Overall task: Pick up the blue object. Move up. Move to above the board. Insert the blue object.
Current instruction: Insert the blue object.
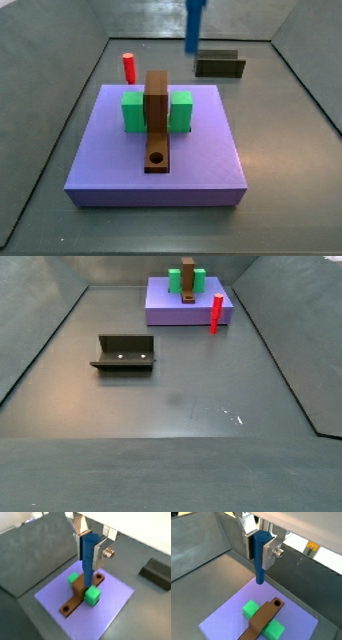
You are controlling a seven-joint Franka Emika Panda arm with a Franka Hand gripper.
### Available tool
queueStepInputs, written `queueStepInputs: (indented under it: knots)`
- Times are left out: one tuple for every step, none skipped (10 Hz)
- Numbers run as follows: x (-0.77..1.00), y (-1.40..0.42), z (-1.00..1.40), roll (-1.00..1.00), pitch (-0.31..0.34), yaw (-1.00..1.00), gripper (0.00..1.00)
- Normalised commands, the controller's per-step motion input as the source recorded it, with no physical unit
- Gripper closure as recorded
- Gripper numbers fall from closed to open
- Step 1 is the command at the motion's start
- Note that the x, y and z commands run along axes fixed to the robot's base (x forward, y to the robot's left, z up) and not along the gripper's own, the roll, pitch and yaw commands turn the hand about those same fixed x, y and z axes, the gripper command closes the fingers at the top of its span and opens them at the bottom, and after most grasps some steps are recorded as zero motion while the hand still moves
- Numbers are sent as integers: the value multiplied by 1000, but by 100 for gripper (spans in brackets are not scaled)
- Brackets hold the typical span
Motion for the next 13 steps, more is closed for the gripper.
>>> queueStepInputs:
  knots:
    - [0,-737,-329,139,-14,269,100]
    - [-214,-620,-189,199,-36,194,100]
    - [-137,-549,-300,247,-44,143,100]
    - [-11,-417,-374,204,-54,77,100]
    - [0,-354,-454,191,-59,26,100]
    - [17,-200,-531,183,-14,0,100]
    - [14,0,-560,113,0,-46,100]
    - [-34,0,-431,29,0,-183,100]
    - [-131,26,-314,0,0,-194,100]
    - [-157,0,-269,0,0,-157,100]
    - [-140,0,-257,0,-7,-143,100]
    - [-109,23,-240,-1,-23,-103,100]
    - [0,0,-186,-46,-27,0,100]
